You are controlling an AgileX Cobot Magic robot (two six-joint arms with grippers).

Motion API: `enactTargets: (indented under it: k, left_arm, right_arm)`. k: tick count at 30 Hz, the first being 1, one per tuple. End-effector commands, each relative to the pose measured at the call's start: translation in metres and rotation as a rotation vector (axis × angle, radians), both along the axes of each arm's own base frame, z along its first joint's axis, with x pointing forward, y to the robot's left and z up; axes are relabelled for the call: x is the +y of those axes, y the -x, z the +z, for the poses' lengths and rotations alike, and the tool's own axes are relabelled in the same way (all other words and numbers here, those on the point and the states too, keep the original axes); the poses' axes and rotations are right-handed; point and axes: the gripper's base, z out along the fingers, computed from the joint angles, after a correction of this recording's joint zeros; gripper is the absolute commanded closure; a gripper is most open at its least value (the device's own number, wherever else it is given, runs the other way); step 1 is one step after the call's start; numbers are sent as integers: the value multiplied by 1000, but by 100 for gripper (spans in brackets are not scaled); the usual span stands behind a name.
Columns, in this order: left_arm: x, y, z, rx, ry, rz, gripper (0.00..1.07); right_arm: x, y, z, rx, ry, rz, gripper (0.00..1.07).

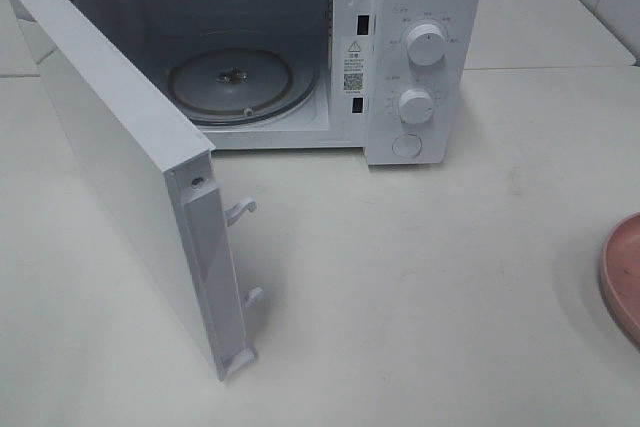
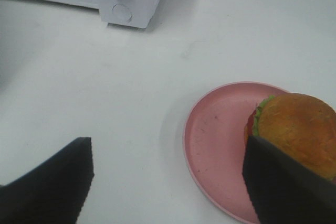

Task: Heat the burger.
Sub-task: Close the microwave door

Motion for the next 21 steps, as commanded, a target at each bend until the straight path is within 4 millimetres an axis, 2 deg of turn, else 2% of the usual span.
enactTargets:
  k: [1,6,21]
  left_arm:
    - [-1,0,0,-16,9,-1,7]
    - [-1,0,0,-16,9,-1,7]
    - [-1,0,0,-15,9,-1,7]
  right_arm:
    - [-1,6,0,-43,-7,-32,31]
    - [-3,17,-1,-103,-19,-136,31]
    - [-3,17,-1,-103,-22,-146,32]
